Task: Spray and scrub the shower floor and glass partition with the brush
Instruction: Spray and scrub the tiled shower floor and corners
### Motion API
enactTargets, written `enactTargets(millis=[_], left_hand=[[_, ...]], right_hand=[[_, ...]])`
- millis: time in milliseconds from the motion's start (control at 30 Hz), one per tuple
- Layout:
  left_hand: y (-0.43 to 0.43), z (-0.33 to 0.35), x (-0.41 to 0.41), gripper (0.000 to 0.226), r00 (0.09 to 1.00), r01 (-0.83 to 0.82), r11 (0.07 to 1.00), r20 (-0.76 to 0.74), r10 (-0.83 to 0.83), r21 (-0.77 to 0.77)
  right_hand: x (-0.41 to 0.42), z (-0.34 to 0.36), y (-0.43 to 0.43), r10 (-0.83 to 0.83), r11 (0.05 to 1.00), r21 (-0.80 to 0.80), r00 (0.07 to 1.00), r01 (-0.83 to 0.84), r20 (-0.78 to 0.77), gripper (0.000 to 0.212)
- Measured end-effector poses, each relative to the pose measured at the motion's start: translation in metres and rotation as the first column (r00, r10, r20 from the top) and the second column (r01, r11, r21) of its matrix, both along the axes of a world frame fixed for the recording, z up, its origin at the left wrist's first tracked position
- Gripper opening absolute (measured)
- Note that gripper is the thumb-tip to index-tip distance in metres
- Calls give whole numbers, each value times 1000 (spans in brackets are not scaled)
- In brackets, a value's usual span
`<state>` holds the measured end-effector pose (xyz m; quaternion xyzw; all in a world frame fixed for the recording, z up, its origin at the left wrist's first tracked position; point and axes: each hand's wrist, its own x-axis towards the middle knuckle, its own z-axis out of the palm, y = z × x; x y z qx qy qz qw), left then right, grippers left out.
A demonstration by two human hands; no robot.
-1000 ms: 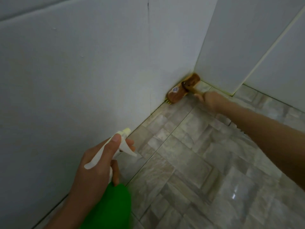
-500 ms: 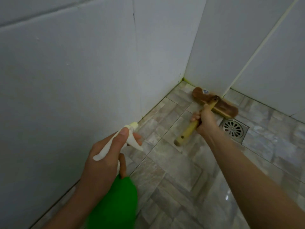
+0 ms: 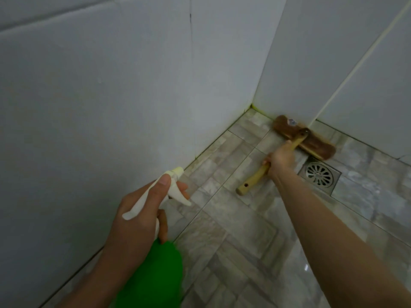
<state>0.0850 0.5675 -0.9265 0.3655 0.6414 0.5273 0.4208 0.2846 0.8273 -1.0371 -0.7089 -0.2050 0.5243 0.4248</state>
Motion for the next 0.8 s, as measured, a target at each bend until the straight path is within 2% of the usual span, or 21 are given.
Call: enactTargets(millis=[133,233,300,400,433,533,633,667,700,733,767,800], left_hand=[[-2,-5,1,51,999,20,999,-36,-21,-44],[-3,-6,1,53,998,32,998,-54,-34,-49],[-4,-3,-2,52,999,14,999,-49,-15,-32],[-5,-2,-4,51,1000,-3,1000,-26,3,-2],[-5,-2,-4,51,1000,-2,1000,-24,2,-1],[-5,-5,-1,51,999,9,1000,-44,-10,-30],[-4,-3,6,53,997,49,998,-52,-51,-44],[-3,-1,7,53,998,50,998,-42,-52,-36],[-3,2,7,53,998,50,998,-37,-51,-29],[-2,4,7,53,998,50,998,-35,-51,-25],[-1,5,5,54,998,45,999,-38,-46,-31],[-1,6,3,55,998,40,999,-46,-42,-35]], right_hand=[[-40,12,32,216,976,12,970,-216,-110,37],[-18,10,26,299,954,19,954,-299,-35,35],[4,4,2,262,965,15,965,-262,15,42],[9,-8,-7,40,999,0,995,-41,89,45],[1,-8,0,43,999,6,995,-43,89,42],[-24,7,26,279,960,-4,960,-279,-34,30],[0,25,32,432,886,-120,891,-448,-141,39],[14,35,28,509,836,-161,851,-524,-125,41],[29,43,22,626,757,-227,780,-612,-15,42],[43,50,17,756,651,-309,627,-693,187,44],[53,56,11,814,564,-430,388,-705,431,46],[60,57,11,768,539,-482,169,-690,618,50]])
